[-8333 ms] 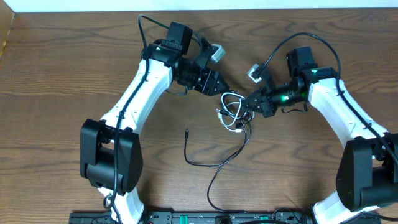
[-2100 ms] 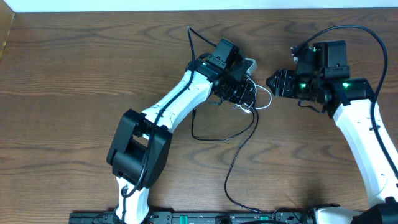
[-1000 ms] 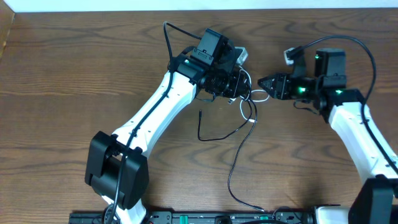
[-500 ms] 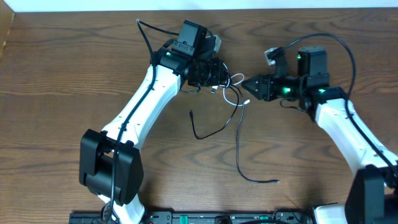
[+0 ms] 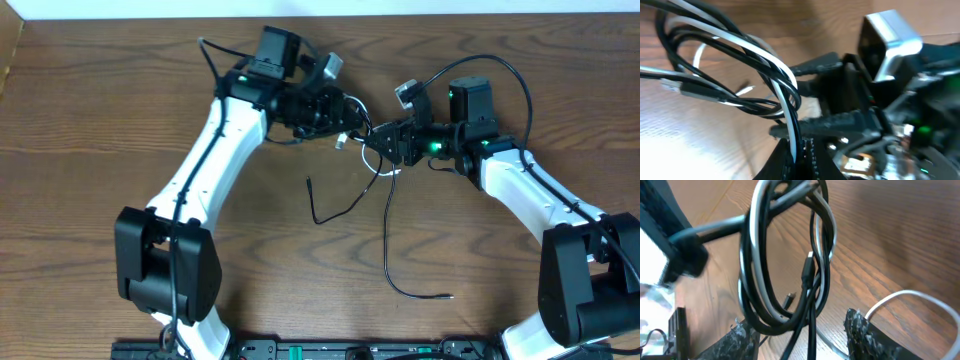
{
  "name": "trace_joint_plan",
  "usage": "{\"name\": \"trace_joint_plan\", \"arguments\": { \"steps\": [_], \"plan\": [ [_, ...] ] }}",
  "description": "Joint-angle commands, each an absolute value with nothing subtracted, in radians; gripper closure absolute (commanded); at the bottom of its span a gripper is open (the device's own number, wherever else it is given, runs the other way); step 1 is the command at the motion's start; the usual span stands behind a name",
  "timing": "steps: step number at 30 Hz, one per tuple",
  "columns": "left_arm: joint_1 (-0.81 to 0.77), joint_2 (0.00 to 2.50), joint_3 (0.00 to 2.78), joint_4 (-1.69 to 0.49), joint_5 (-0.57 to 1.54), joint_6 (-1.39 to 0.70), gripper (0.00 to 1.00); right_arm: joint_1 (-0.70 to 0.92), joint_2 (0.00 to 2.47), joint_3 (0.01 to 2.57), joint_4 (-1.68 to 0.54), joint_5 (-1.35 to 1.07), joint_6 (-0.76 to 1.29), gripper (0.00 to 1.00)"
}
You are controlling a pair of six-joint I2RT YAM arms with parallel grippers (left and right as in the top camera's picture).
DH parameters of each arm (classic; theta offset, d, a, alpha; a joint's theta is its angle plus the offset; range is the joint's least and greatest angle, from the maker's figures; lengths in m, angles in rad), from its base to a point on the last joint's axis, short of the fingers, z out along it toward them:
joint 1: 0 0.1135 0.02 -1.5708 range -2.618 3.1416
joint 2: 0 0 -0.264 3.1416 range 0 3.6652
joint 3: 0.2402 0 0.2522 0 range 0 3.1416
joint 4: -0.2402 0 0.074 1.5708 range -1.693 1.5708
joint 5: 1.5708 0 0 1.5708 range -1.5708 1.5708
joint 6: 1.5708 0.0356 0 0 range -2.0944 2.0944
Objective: Untangle cables
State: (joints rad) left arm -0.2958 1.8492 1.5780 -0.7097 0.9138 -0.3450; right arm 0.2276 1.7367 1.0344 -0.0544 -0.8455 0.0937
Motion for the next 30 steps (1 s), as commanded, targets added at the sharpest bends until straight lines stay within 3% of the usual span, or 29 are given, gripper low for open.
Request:
{"name": "trace_joint_plan", "arguments": {
  "steps": [1, 11, 12, 15, 16, 30],
  "plan": [
    [-0.268, 1.808, 1.587, -0.715, 1.097, -0.36, 0.93, 0.23, 1.744, 1.032, -0.033, -0.905, 0.073, 0.51],
    [-0.258, 1.808, 1.587, -0.714, 1.154, -0.411, 0.93, 0.244, 1.743, 1.032, 0.067, -1.001, 0.086, 0.56],
    [-0.258, 1.808, 1.587, -0.714, 1.161, -0.424, 0.93, 0.246, 1.743, 1.032, 0.081, -1.001, 0.099, 0.62],
    [-0.258, 1.808, 1.587, -0.706, 1.166, -0.432, 0.93, 0.246, 1.743, 1.032, 0.083, -1.0, 0.13, 0.96],
    [-0.258, 1.808, 1.587, -0.694, 1.164, -0.431, 0.92, 0.244, 1.743, 1.032, 0.08, -0.997, 0.143, 0.99],
    [-0.297, 1.81, 1.565, -0.695, 0.675, -0.332, 0.93, 0.263, 1.72, 1.032, 0.01, -1.002, 0.232, 0.99]
  ]
}}
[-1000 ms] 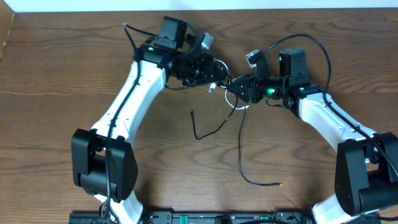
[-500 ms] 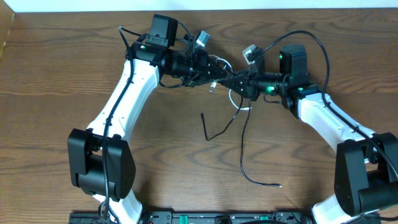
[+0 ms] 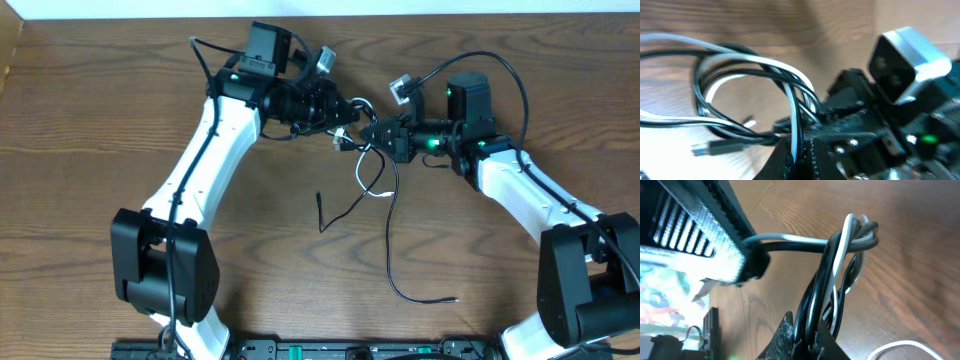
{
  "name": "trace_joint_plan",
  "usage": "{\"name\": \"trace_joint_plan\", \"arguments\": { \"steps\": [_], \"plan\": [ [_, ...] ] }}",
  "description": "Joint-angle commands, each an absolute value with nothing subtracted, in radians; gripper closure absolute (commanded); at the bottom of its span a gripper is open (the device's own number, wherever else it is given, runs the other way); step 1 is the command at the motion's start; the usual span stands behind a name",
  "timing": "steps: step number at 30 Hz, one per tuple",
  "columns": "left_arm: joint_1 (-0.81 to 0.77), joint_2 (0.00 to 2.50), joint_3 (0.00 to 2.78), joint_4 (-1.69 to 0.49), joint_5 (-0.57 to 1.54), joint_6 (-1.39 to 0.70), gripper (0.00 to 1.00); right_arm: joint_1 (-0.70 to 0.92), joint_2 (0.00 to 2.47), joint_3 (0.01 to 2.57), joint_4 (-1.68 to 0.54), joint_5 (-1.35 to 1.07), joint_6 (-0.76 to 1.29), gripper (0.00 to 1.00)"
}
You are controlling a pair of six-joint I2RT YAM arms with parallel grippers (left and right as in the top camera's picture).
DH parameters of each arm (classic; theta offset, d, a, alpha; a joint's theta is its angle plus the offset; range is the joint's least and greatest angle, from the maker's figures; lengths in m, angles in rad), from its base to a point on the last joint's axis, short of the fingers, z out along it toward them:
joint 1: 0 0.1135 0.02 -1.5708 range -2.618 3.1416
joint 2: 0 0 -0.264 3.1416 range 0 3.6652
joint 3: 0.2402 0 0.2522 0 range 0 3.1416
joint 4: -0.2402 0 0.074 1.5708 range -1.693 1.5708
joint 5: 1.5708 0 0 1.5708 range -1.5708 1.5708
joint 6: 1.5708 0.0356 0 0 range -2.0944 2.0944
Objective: Untangle cables
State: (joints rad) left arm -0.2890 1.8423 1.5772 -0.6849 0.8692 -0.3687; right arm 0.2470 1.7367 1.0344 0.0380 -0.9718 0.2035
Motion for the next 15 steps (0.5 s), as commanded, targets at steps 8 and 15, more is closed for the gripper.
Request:
{"name": "trace_joint_plan", "arguments": {
  "steps": [8, 15],
  "plan": [
    [-0.326, 1.813, 1.565, -0.67, 0.553, -0.308, 0.93, 0.292, 1.613, 1.032, -0.1, -1.002, 0.22, 0.99],
    [-0.381, 1.831, 1.565, -0.669, 0.519, -0.307, 0.93, 0.295, 1.461, 1.032, -0.208, -1.0, 0.212, 0.99]
  ]
}}
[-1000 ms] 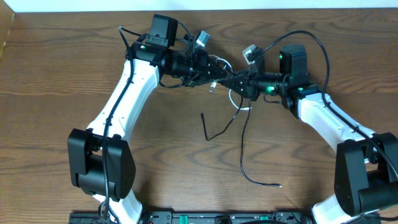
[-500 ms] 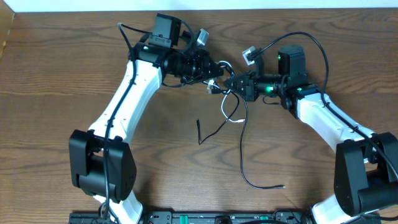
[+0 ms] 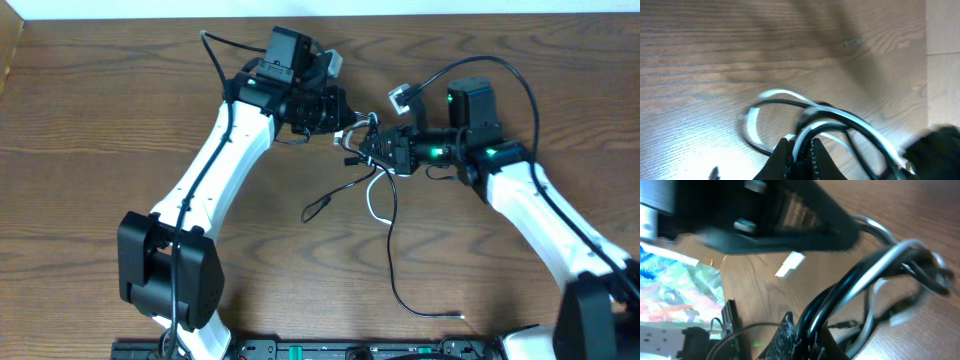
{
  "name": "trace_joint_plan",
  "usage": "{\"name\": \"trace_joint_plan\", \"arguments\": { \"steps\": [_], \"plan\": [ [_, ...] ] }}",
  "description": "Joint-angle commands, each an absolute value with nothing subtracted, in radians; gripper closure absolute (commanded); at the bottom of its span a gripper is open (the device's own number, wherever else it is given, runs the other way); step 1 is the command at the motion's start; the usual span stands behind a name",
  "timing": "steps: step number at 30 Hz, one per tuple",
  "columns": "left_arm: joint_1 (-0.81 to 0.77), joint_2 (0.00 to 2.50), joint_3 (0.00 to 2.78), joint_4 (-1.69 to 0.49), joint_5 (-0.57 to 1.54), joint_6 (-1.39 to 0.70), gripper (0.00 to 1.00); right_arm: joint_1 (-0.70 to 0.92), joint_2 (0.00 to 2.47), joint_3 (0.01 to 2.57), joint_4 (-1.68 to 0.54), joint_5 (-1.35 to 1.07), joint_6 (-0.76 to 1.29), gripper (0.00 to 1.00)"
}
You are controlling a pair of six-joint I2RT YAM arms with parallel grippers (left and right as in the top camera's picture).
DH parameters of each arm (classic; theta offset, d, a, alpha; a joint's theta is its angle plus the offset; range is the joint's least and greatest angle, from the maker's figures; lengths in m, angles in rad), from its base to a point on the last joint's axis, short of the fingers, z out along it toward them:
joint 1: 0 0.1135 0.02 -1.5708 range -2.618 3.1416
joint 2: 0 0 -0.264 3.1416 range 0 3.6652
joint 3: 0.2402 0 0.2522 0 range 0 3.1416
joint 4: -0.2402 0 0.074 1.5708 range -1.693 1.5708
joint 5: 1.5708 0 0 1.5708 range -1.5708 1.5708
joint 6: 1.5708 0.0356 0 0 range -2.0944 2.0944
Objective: Untangle cables
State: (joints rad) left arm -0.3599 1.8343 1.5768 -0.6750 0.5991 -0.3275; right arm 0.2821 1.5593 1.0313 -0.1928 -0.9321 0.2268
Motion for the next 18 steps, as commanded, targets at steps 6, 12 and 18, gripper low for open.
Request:
{"name": "trace_joint_plan", "arguments": {
  "steps": [6, 12, 18],
  "plan": [
    [-0.449, 1.84, 1.565, -0.646, 0.503, -0.295, 0.9, 0.295, 1.394, 1.032, -0.256, -0.96, 0.215, 0.99],
    [-0.437, 1.84, 1.565, -0.648, 0.443, -0.288, 0.41, 0.274, 1.391, 1.032, -0.369, -0.777, 0.263, 0.99],
    [-0.385, 1.84, 1.565, -0.674, 0.445, -0.281, 0.2, 0.272, 1.391, 1.032, -0.532, -0.463, 0.308, 0.99]
  ]
}}
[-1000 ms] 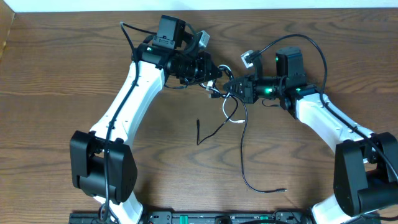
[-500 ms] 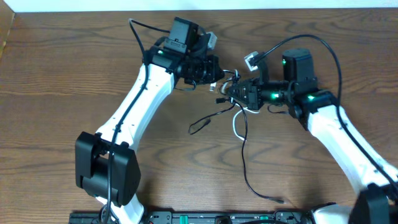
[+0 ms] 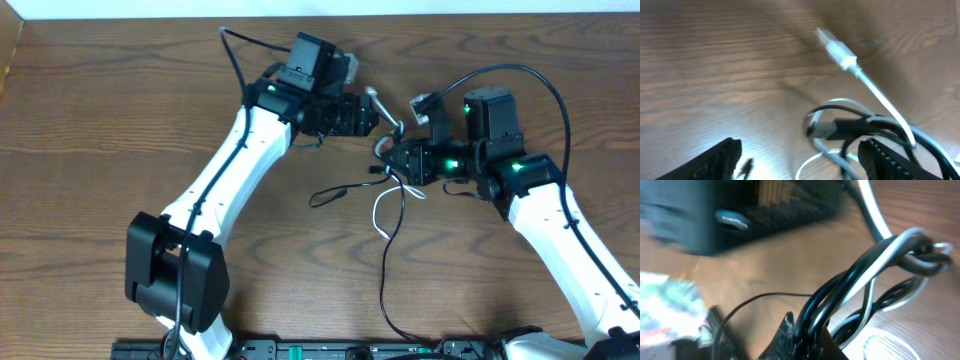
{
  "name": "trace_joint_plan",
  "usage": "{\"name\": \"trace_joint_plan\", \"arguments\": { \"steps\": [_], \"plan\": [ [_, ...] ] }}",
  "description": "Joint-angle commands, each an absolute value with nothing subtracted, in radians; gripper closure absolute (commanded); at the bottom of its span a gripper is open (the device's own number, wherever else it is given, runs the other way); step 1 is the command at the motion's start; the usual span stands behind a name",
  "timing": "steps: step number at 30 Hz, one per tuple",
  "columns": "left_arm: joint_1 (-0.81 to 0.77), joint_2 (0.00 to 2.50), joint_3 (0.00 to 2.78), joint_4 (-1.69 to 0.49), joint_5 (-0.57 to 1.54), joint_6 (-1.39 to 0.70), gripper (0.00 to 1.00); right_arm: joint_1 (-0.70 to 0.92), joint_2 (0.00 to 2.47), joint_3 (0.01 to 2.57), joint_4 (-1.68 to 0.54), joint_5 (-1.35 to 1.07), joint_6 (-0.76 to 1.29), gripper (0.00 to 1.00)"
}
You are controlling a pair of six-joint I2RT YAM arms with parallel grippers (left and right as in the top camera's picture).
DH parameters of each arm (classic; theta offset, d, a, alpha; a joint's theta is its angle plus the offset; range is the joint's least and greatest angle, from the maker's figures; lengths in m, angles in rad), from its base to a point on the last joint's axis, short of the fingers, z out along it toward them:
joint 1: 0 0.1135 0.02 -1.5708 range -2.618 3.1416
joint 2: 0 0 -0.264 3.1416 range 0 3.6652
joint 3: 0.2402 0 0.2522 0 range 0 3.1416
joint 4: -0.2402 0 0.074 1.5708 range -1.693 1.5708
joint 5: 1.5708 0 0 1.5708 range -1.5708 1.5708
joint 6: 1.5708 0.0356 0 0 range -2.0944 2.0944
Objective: Untangle cables
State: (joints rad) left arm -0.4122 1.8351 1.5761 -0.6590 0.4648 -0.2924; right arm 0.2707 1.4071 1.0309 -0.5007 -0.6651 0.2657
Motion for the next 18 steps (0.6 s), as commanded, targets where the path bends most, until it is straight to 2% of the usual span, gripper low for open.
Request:
{"name": "trace_joint_plan", "arguments": {
  "steps": [1, 5, 8, 9, 10, 13, 15, 16, 18],
  "plan": [
    [-0.379, 1.84, 1.565, -0.682, 0.458, -0.279, 0.2, 0.279, 1.391, 1.032, -0.548, -0.412, 0.32, 0.99],
    [-0.374, 1.84, 1.565, -0.694, 0.687, -0.136, 0.2, 0.32, 1.392, 1.032, -0.581, -0.236, 0.334, 0.99],
    [-0.373, 1.84, 1.565, -0.712, 0.665, -0.131, 0.21, 0.358, 1.394, 1.032, -0.616, -0.089, 0.364, 0.98],
    [-0.371, 1.841, 1.565, -0.721, 0.631, -0.131, 0.21, 0.371, 1.397, 1.032, -0.63, -0.043, 0.371, 0.93],
    [-0.369, 1.841, 1.565, -0.727, 0.601, -0.131, 0.21, 0.384, 1.401, 1.032, -0.645, -0.005, 0.37, 0.83],
    [-0.369, 1.841, 1.565, -0.744, 0.536, -0.131, 0.21, 0.406, 1.416, 1.032, -0.667, -0.017, 0.342, 0.39],
    [-0.369, 1.841, 1.565, -0.744, 0.538, -0.131, 0.21, 0.407, 1.419, 1.032, -0.679, -0.034, 0.344, 0.18],
    [-0.369, 1.841, 1.565, -0.743, 0.537, -0.131, 0.21, 0.402, 1.419, 1.032, -0.68, -0.049, 0.345, 0.11],
    [-0.37, 1.841, 1.565, -0.739, 0.538, -0.117, 0.21, 0.382, 1.412, 1.033, -0.676, -0.064, 0.37, 0.04]
  ]
}}
